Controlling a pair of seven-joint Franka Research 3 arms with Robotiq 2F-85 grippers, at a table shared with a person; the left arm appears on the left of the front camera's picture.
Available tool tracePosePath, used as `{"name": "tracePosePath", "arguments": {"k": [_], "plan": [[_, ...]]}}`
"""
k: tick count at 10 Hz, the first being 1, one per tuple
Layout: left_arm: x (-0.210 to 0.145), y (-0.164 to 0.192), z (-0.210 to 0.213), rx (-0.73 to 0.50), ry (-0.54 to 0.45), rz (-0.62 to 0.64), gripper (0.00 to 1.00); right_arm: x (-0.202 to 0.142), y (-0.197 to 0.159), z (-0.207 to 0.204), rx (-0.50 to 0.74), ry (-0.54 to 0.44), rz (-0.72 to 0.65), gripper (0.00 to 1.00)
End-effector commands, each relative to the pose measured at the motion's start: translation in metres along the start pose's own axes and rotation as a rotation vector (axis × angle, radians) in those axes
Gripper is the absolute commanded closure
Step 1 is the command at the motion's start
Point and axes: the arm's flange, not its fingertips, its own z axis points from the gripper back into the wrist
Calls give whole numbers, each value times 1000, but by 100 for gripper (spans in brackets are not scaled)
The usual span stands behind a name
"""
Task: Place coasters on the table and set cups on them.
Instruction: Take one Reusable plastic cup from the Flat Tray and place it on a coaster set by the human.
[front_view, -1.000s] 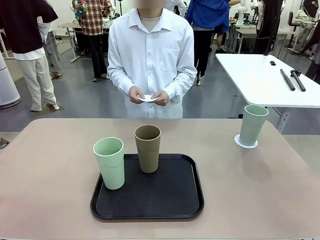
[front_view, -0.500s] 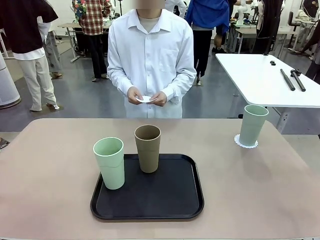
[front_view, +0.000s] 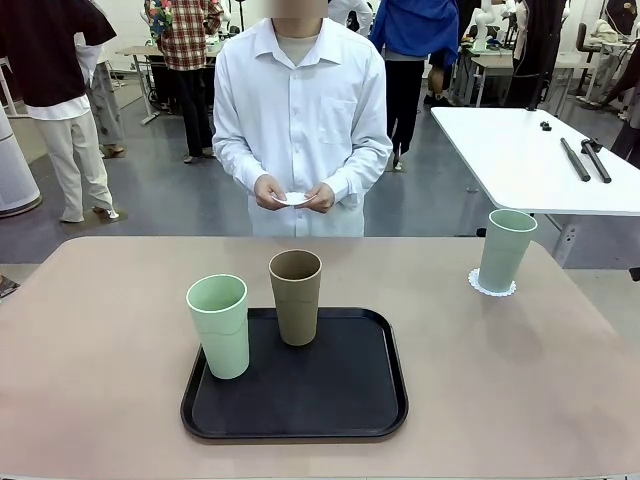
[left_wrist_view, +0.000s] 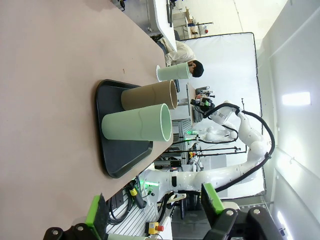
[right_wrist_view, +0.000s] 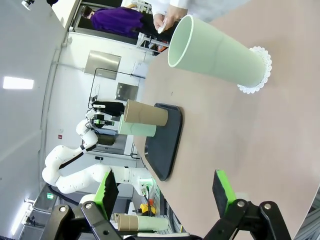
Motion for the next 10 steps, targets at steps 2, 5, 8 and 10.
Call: {"name": "tracePosePath", "arguments": {"k": [2,5,8,10], "plan": [[0,0,1,-19,-8,-12,0,0,-1,1,-2,-2,-20,0],[0,0,1,-19,-8,-12,0,0,-1,1,-2,-2,-20,0],[0,0,1,-19,-8,-12,0,0,-1,1,-2,-2,-20,0],[0,0,1,-19,-8,-12,0,0,-1,1,-2,-2,-20,0]]}}
